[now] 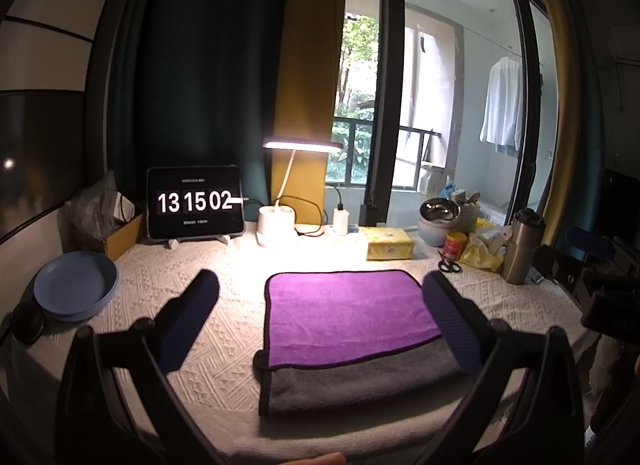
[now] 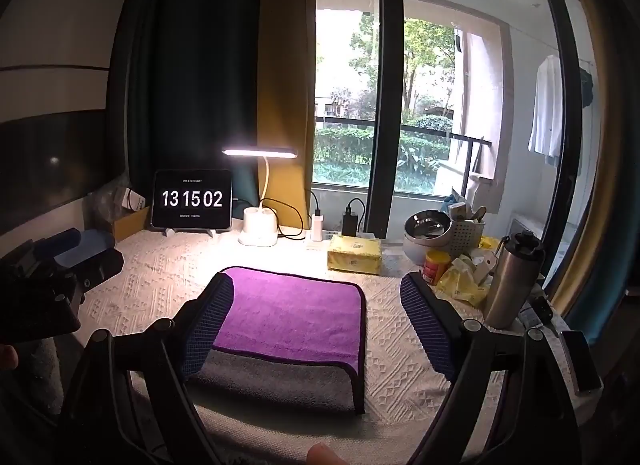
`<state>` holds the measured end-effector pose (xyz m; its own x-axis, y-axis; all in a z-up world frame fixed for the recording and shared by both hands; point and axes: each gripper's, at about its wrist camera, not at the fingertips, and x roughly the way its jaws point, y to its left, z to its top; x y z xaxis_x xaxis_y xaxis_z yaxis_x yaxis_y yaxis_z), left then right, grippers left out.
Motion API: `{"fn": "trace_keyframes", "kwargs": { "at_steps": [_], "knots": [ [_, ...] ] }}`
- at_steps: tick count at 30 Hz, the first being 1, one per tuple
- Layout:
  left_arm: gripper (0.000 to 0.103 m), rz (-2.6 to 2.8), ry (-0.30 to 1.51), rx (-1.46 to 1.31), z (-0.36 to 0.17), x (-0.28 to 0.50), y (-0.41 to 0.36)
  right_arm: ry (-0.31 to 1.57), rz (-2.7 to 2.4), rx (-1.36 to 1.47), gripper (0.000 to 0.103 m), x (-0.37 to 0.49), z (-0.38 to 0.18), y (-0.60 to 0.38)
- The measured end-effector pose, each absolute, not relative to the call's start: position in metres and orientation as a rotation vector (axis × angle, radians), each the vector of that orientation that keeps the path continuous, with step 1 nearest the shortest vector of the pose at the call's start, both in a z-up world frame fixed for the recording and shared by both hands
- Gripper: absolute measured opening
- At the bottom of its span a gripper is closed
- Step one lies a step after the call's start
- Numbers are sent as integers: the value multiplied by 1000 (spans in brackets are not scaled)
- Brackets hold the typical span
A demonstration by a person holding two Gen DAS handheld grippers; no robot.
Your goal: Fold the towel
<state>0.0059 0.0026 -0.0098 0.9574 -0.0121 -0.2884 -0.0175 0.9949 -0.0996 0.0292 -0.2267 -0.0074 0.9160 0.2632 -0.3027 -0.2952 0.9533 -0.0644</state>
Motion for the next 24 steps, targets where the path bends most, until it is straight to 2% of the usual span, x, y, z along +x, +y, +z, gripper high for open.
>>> {"fn": "trace_keyframes", "kwargs": {
  "at_steps": [24],
  "knots": [
    [102, -17, 302, -84, -7, 8, -1, 297, 296, -113, 88, 32, -7, -225]
  ]
}}
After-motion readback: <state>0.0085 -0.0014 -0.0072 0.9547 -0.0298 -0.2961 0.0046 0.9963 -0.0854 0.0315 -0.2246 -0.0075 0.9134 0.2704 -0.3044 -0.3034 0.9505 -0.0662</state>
